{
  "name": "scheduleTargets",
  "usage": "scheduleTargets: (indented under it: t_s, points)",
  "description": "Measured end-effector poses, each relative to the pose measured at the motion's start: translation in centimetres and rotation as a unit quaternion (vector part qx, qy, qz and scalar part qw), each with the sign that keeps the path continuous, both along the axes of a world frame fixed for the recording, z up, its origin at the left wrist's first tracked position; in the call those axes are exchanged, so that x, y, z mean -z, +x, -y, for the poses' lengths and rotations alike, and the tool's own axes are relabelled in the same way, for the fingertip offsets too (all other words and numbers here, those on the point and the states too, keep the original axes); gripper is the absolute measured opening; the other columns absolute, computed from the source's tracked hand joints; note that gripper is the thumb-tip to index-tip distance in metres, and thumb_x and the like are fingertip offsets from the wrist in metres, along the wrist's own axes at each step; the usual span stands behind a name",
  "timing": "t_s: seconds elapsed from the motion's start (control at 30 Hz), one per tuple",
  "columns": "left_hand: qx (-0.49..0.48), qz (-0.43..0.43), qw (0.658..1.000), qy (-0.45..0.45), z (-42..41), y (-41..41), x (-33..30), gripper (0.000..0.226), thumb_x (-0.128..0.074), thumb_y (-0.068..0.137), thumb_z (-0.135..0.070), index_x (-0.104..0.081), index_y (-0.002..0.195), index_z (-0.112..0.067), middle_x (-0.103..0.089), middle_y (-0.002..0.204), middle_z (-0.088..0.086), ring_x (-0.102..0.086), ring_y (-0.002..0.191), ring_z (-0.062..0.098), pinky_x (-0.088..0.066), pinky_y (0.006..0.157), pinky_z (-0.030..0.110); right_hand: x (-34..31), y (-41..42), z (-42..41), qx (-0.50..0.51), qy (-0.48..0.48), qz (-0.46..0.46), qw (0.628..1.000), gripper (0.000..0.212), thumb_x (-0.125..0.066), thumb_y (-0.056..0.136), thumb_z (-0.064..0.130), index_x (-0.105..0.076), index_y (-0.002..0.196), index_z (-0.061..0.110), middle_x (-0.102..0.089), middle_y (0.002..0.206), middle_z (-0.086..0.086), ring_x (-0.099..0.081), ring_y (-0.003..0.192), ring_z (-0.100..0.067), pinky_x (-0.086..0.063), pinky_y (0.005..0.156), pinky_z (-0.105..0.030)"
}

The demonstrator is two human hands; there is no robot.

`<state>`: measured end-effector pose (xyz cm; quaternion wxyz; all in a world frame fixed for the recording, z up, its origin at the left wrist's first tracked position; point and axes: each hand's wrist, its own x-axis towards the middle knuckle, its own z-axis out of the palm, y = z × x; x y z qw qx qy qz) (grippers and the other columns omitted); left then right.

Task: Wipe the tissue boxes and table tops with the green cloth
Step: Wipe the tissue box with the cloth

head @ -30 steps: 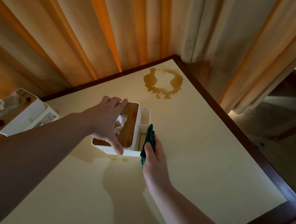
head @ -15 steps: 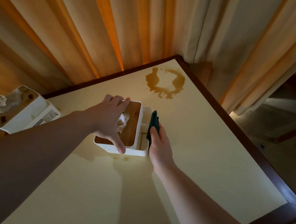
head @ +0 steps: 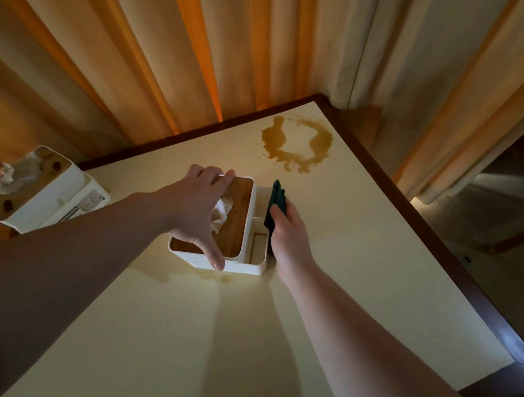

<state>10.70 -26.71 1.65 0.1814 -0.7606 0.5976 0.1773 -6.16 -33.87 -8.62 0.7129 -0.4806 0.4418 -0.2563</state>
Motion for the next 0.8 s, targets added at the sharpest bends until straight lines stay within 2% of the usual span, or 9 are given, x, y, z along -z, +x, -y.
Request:
scheduleTargets:
  t_s: [0.1,0.17,0.23,0.3,0.4,0.47,0.53,0.67,0.8]
  points:
    - [-0.001,0.002,1.000,-0.006,0.0,0.1,0.2,0.172,-0.068,0.027,-0.101,0.015,0.160,-0.031,-0.005,0.165,-0.005,-0.005,0.150,0.028,-0.026,0.122,0.049,0.2,-0.1,0.1,-0.008,-0.006,-0.003,1.000,0.043,-0.046,0.098,0.044,-0.057,0.139,0.038,-0.072,0.122,0.009,-0.070,0.111,-0.016,-0.055,0.100,-0.055]
    - [-0.005,0.002,1.000,-0.011,-0.1,0.2,0.2,0.173,-0.067,0.025,-0.102,0.015,0.160,-0.031,-0.006,0.165,-0.005,-0.006,0.150,0.028,-0.027,0.122,0.049,0.5,-1.0,-1.1,-0.004,-0.013,0.002,1.000,0.030,-0.045,0.103,0.041,-0.059,0.129,0.046,-0.072,0.119,0.011,-0.070,0.109,-0.014,-0.055,0.100,-0.053]
    - [-0.009,-0.002,1.000,-0.014,-0.2,0.1,0.2,0.173,-0.068,0.025,-0.101,0.014,0.161,-0.030,-0.006,0.164,-0.006,-0.006,0.150,0.028,-0.027,0.123,0.049,0.7,-2.1,-2.7,-0.004,-0.022,0.006,1.000,0.026,-0.044,0.105,0.038,-0.057,0.122,0.053,-0.072,0.117,0.014,-0.070,0.108,-0.012,-0.057,0.098,-0.051]
    - [-0.014,-0.008,1.000,-0.019,-0.2,0.1,0.2,0.173,-0.069,0.025,-0.101,0.013,0.161,-0.031,-0.006,0.164,-0.006,-0.005,0.150,0.027,-0.027,0.123,0.049,1.0,-3.4,-4.7,-0.008,-0.036,0.008,0.999,0.028,-0.044,0.107,0.037,-0.056,0.126,0.053,-0.071,0.118,0.017,-0.068,0.110,-0.010,-0.056,0.098,-0.047]
    - [-0.027,-0.024,0.999,-0.028,-0.4,0.0,0.3,0.174,-0.072,0.025,-0.098,0.013,0.161,-0.032,-0.004,0.164,-0.008,-0.003,0.151,0.026,-0.026,0.123,0.049,1.4,-4.8,-7.3,-0.021,-0.045,0.005,0.999,0.038,-0.044,0.110,0.034,-0.049,0.148,0.038,-0.066,0.131,0.018,-0.062,0.119,-0.003,-0.051,0.105,-0.036]
    - [-0.031,-0.033,0.998,-0.032,-0.4,0.0,0.4,0.174,-0.074,0.026,-0.096,0.013,0.161,-0.032,-0.004,0.164,-0.008,-0.002,0.150,0.025,-0.026,0.123,0.049,1.3,-4.9,-7.8,-0.024,-0.051,-0.002,0.998,0.041,-0.044,0.111,0.029,-0.046,0.152,0.031,-0.064,0.134,0.014,-0.062,0.120,-0.003,-0.051,0.102,-0.029]
    - [-0.030,-0.039,0.998,-0.033,-0.4,0.0,0.4,0.173,-0.076,0.027,-0.095,0.013,0.161,-0.031,-0.004,0.163,-0.008,-0.002,0.150,0.025,-0.025,0.123,0.048,0.9,-4.1,-6.9,-0.016,-0.051,-0.008,0.999,0.039,-0.045,0.111,0.029,-0.048,0.149,0.030,-0.066,0.130,0.010,-0.064,0.115,-0.006,-0.054,0.098,-0.031]
    - [-0.028,-0.041,0.998,-0.033,-0.4,0.1,0.6,0.172,-0.077,0.028,-0.094,0.012,0.161,-0.032,-0.005,0.163,-0.007,-0.004,0.149,0.026,-0.025,0.123,0.048,-0.3,-1.2,-2.1,-0.009,-0.029,-0.017,0.999,0.040,-0.048,0.103,0.040,-0.055,0.142,0.032,-0.071,0.122,0.006,-0.070,0.108,-0.014,-0.060,0.093,-0.048]
    - [-0.029,-0.035,0.998,-0.039,-0.5,0.1,0.7,0.170,-0.077,0.028,-0.095,0.010,0.161,-0.033,-0.009,0.161,-0.007,-0.008,0.147,0.025,-0.028,0.121,0.048,-1.6,0.2,0.7,-0.001,-0.014,-0.016,1.000,0.023,-0.059,0.101,0.045,-0.066,0.121,0.036,-0.075,0.108,0.006,-0.073,0.100,-0.018,-0.062,0.087,-0.046]
